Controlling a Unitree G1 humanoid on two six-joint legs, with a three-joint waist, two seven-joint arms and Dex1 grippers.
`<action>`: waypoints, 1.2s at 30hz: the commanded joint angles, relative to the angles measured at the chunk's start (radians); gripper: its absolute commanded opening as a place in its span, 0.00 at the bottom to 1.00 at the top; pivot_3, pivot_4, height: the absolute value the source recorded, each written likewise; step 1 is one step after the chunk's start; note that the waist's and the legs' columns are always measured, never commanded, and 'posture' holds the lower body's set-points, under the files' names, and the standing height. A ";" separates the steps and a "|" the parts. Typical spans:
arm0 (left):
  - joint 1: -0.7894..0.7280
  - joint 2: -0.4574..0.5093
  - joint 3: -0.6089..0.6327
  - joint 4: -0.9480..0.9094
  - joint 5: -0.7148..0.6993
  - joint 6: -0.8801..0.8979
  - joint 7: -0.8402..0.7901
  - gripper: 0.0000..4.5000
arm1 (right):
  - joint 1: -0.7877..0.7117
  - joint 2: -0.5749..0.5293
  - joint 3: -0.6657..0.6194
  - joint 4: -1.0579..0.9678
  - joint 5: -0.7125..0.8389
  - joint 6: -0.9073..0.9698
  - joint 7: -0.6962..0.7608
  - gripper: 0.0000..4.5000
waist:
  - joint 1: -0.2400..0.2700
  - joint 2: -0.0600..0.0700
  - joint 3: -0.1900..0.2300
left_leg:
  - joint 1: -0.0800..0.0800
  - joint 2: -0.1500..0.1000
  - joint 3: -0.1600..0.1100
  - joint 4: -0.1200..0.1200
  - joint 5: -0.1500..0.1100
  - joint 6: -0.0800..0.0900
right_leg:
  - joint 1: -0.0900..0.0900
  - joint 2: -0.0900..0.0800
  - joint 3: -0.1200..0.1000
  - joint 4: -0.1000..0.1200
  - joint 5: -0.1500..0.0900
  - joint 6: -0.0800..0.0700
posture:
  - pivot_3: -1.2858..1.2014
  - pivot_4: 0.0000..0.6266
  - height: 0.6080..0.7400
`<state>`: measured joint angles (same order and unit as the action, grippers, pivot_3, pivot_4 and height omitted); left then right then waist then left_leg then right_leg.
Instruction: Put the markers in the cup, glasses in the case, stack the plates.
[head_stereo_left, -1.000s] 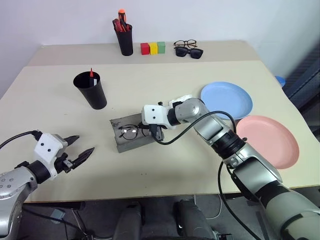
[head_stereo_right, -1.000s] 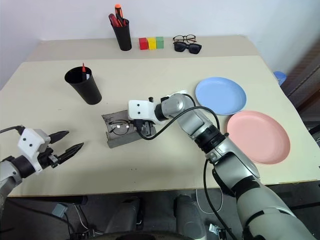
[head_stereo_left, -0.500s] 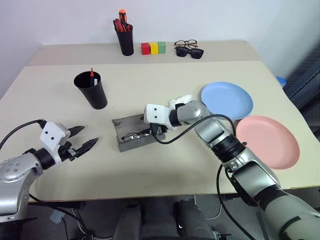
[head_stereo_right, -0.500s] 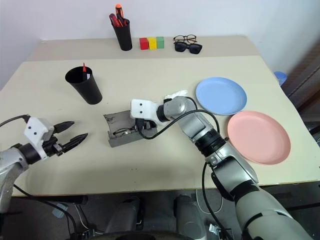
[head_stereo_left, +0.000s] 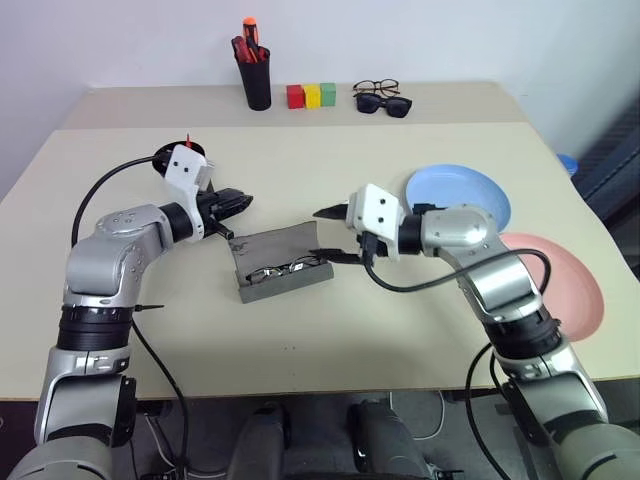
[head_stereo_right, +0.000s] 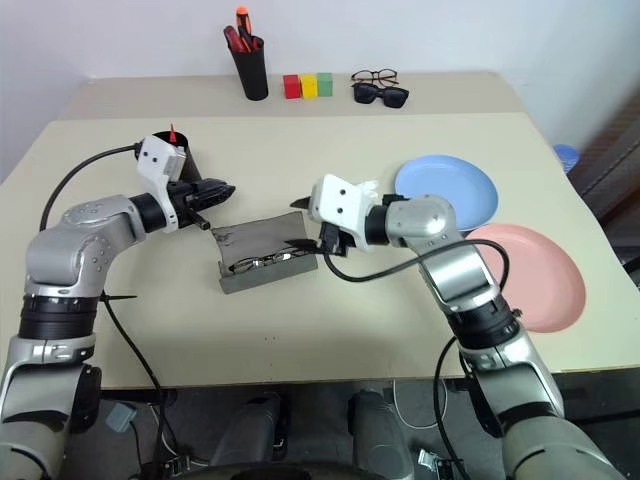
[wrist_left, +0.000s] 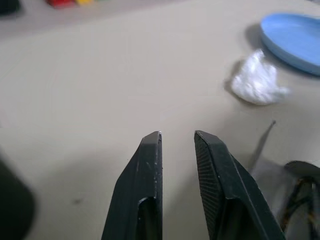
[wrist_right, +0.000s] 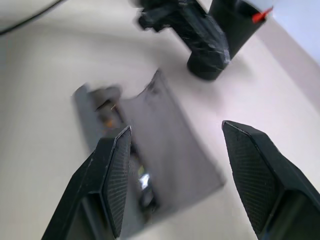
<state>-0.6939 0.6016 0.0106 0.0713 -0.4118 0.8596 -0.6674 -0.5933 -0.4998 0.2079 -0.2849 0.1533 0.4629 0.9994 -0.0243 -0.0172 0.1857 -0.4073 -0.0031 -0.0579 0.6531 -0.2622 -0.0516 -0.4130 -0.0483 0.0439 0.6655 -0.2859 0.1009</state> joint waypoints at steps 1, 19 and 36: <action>-0.076 0.001 -0.064 0.054 0.007 0.143 -0.019 0.22 | 0.072 -0.023 -0.091 -0.144 0.085 0.115 -0.053 0.65 | -0.001 0.000 0.000 | 0.000 0.000 0.000 0.000 0.000 0.000 | 0.000 0.001 0.000 0.000 0.000 0.000 | 0.52 0.24 1.00; 0.090 0.124 -0.175 -0.310 -0.060 0.193 -0.249 0.22 | 0.034 -0.008 -0.084 -0.108 0.096 0.131 -0.216 0.65 | 0.005 0.000 0.000 | 0.000 0.001 0.000 0.001 0.000 0.000 | 0.001 0.000 0.001 0.000 0.000 0.000 | 0.52 0.24 1.00; 0.527 0.018 0.148 -0.499 -0.080 -0.302 -0.124 0.22 | -0.132 -0.017 0.023 0.478 -0.240 0.076 -0.500 0.65 | 0.008 0.000 0.000 | 0.000 0.001 0.002 0.001 0.000 0.000 | 0.001 -0.001 0.001 -0.001 0.000 0.000 | 0.52 0.24 1.00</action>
<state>-0.1730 0.6180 0.1226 -0.3776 -0.4682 0.5781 -0.7986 -0.6969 -0.5028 0.2343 0.1960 -0.0507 0.5670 0.5260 -0.0168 -0.0170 0.1857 -0.4075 -0.0025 -0.0558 0.6537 -0.2621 -0.0519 -0.4126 -0.0499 0.0450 0.6645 -0.2861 0.1005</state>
